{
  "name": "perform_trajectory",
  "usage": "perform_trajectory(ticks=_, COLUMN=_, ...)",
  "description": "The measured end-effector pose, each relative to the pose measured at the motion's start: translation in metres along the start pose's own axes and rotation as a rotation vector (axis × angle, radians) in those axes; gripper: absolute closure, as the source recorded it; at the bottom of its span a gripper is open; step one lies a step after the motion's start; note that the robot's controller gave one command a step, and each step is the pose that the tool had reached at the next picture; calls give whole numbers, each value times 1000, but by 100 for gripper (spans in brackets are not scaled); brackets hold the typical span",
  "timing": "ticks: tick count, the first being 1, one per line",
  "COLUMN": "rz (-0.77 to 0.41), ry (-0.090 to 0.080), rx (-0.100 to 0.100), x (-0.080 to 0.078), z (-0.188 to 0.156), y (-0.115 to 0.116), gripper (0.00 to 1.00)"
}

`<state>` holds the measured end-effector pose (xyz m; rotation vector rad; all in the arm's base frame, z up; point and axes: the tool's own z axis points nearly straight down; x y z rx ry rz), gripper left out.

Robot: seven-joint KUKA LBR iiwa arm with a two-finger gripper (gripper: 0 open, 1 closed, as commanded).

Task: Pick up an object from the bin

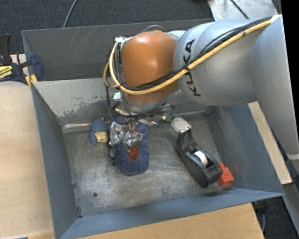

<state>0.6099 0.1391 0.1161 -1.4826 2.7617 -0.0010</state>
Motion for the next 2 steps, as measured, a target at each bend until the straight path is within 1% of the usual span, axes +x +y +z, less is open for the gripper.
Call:
perform_trajectory(ticks=1, rz=4, ry=-1, rx=0, x=-1, z=-5, y=-1, gripper=100)
perform_trajectory(ticks=2, rz=7, ry=-2, rx=3, x=-3, z=-73, y=-3, gripper=100)
